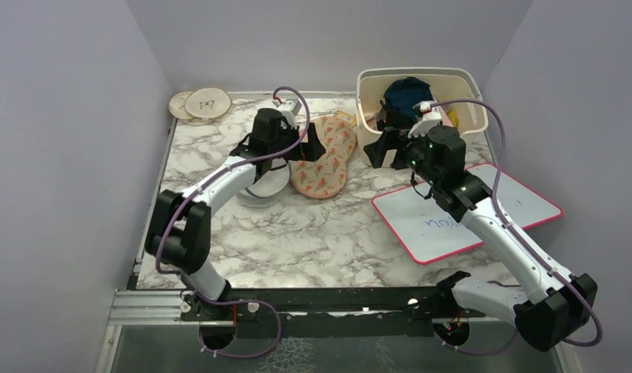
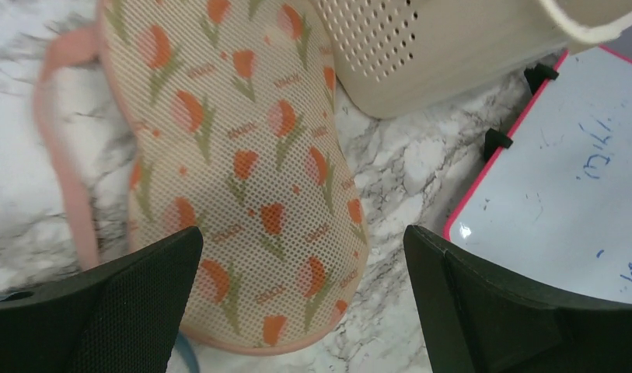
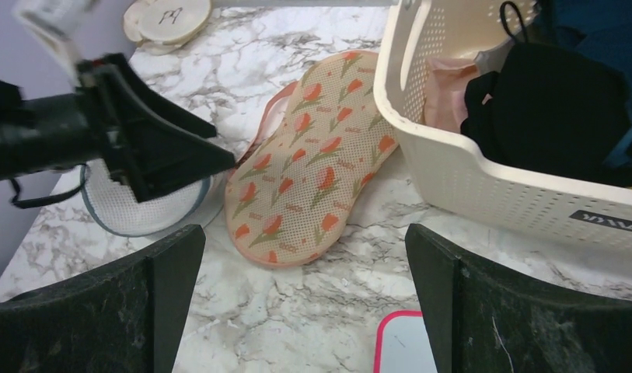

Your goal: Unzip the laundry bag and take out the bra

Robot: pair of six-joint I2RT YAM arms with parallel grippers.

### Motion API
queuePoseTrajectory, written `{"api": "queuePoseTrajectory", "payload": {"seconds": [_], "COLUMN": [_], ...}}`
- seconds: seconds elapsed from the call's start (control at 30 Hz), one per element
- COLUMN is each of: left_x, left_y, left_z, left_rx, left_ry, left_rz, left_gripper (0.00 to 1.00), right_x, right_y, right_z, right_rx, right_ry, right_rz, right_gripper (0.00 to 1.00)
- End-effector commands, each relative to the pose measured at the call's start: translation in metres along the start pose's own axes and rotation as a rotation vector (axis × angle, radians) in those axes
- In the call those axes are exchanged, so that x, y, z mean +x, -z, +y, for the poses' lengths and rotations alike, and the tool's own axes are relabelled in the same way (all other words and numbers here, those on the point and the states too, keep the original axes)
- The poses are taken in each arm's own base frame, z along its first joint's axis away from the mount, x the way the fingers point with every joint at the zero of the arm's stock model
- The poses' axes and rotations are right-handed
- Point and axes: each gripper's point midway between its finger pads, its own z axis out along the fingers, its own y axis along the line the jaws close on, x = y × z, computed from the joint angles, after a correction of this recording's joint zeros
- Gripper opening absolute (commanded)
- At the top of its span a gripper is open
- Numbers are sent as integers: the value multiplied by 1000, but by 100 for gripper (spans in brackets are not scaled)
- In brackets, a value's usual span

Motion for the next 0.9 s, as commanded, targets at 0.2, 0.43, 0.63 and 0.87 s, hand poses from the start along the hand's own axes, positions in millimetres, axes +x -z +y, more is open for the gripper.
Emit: {"api": "queuePoseTrajectory", "payload": {"seconds": [0.2,0.43,0.63,0.87], "left_x": [75,49,23,-10], "left_y": [-41,-20,0,12], "left_z": [25,88,124,116], "left_rx": [-23,-120,-185,-69], "left_ry": [233,380,406,363], "left_rz": [357,281,193,84], "left_gripper": [99,99,99,99], "right_x": [25,76,134,173], "right_y": [-24,-52,-78,-125], "right_z": [42,91,130,130], "right_rx": [-266,-432,-474,-330], "right_ry": [-45,12,69,249], "right_rz": [94,271,450,551], "right_gripper": [100,100,100,100]}}
